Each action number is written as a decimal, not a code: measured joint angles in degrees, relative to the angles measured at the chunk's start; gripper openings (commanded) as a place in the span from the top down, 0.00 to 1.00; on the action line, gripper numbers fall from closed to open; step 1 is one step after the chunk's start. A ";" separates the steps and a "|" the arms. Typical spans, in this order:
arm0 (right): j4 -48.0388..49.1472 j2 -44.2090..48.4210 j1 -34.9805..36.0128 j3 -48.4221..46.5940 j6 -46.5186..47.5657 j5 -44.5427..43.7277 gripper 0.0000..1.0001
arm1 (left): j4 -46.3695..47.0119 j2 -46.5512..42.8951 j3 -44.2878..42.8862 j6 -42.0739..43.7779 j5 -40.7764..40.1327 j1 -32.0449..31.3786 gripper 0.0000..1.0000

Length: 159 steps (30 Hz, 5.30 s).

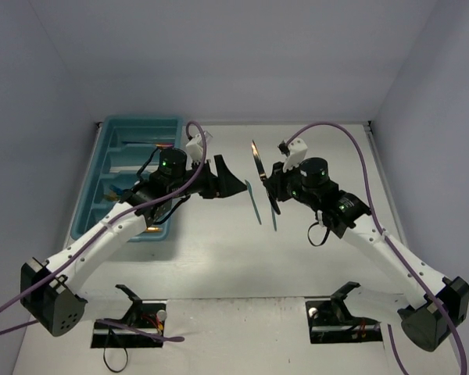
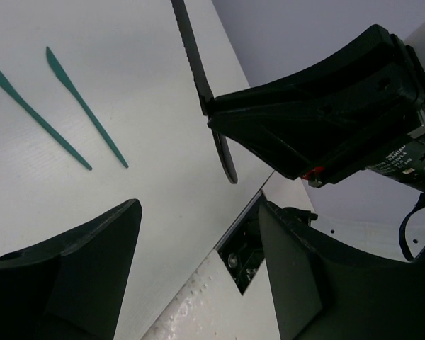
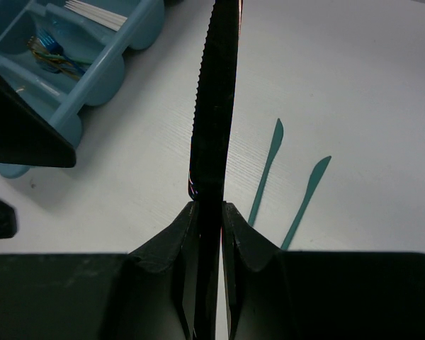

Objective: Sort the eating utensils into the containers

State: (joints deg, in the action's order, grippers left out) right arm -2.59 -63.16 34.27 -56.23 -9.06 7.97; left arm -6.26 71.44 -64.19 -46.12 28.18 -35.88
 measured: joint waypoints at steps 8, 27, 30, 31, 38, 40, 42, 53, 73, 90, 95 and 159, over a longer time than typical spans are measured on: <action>1.59 -0.02 1.13 0.00 -0.84 2.02 1.00 | 5.68 2.05 0.95 -3.47 -6.46 -0.53 0.52; 2.90 -1.39 2.59 0.00 -1.37 2.66 1.00 | 11.76 7.87 -0.21 -6.98 -9.61 -2.57 0.60; 2.95 -1.53 2.86 0.00 -1.37 2.77 1.00 | 12.66 7.87 -0.21 -7.15 -9.80 -2.75 0.61; 3.04 -1.53 2.91 0.00 -1.37 2.79 1.00 | 12.82 7.87 -0.21 -7.17 -9.83 -2.77 0.62; 3.72 -1.55 2.97 0.00 -1.51 2.84 1.00 | 13.51 8.03 -0.21 -7.63 -10.06 -3.20 0.68; 3.73 -1.55 2.97 0.00 -1.56 2.84 1.00 | 13.93 8.37 -0.21 -7.91 -10.07 -3.51 0.70; 3.74 -1.55 2.97 0.00 -1.57 2.84 1.00 | 14.24 8.84 -0.21 -8.19 -10.05 -3.85 0.73; 4.16 -1.55 3.01 0.00 -1.62 2.81 1.00 | 15.76 9.82 -0.21 -9.50 -10.27 -4.57 0.98; 5.13 0.80 3.21 0.36 -2.70 -5.97 0.13 | 16.62 8.64 3.00 -11.60 -10.54 3.07 1.00; 1.30 7.67 -5.89 7.83 -4.51 -16.14 0.11 | 17.21 23.40 -10.15 -22.92 -16.31 38.48 1.00; 0.85 7.65 -6.71 9.06 -4.57 -15.43 0.11 | 18.03 37.76 -21.00 -27.83 -18.71 42.37 1.00; -2.38 19.06 -9.17 23.63 -19.59 -20.82 0.21 | -14.91 41.83 -22.63 5.89 -39.81 -12.13 0.26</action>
State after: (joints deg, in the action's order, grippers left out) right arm -4.97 -44.10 25.09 -32.60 -28.65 -12.85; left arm -21.16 113.27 -86.82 -40.23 -11.63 -48.01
